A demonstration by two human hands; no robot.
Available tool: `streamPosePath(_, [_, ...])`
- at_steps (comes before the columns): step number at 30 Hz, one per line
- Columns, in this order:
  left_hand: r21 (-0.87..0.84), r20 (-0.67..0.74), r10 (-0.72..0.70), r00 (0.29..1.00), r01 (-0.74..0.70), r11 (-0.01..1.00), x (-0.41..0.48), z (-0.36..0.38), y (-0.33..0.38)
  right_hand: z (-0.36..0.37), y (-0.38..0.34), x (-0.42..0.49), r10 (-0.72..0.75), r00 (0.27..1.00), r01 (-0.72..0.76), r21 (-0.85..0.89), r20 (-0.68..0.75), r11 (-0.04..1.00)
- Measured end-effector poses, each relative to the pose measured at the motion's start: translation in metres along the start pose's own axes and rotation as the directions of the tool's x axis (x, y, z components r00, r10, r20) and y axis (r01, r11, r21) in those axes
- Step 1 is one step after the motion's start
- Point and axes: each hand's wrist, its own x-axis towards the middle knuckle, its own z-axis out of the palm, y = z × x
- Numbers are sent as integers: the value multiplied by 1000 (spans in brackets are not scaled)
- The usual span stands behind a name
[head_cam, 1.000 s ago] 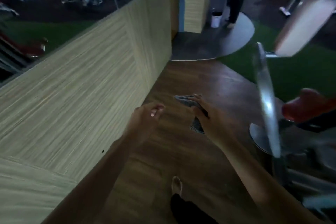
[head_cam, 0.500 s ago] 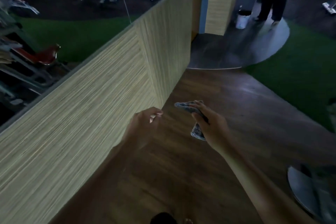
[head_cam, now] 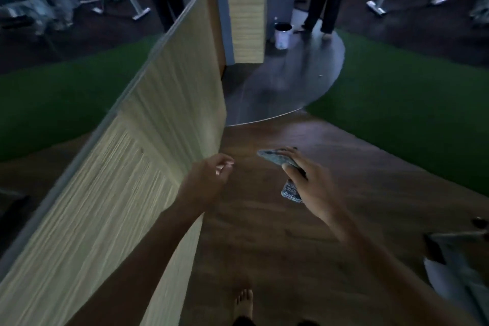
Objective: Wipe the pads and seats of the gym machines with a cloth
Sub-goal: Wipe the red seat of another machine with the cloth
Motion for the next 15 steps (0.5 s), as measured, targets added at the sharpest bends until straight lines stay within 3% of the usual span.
streamPosePath(7, [-6,161,147,976,-148,989,176,22,36,-30,31,119,147,971,-149,4,-191,989])
streamPosePath(15, [-23,334,327,884,-339,941,372,122,139,-115,129,244,336,848,-309,133,-409,942])
